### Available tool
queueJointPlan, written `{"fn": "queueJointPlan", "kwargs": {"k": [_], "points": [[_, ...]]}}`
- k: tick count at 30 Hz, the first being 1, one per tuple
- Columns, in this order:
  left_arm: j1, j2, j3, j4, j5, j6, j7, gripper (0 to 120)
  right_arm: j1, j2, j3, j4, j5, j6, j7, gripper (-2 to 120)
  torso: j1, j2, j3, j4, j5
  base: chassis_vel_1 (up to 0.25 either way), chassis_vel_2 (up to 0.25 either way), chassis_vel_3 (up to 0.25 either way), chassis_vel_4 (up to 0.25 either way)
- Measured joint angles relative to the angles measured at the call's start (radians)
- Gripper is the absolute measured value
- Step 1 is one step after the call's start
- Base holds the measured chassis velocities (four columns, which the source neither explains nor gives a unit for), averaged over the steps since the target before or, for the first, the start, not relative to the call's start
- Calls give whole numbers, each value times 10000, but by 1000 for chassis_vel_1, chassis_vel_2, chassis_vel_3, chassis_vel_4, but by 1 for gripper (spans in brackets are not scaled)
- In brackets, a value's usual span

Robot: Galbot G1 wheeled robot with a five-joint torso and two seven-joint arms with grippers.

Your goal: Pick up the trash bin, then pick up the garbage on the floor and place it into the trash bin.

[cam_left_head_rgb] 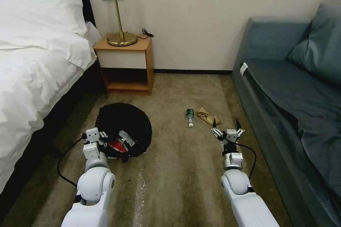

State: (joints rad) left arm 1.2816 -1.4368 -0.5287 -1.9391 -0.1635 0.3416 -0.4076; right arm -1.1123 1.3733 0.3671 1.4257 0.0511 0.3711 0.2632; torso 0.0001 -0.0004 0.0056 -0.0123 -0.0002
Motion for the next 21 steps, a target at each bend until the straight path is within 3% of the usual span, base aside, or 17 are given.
{"fn": "queueJointPlan", "kwargs": {"k": [21], "points": [[-46,-15,-1,-19,74,-52,13,3,136,-57,-98,-29,19,-36,6,100,0,0,0,3,1,-95,100,97,-101]]}}
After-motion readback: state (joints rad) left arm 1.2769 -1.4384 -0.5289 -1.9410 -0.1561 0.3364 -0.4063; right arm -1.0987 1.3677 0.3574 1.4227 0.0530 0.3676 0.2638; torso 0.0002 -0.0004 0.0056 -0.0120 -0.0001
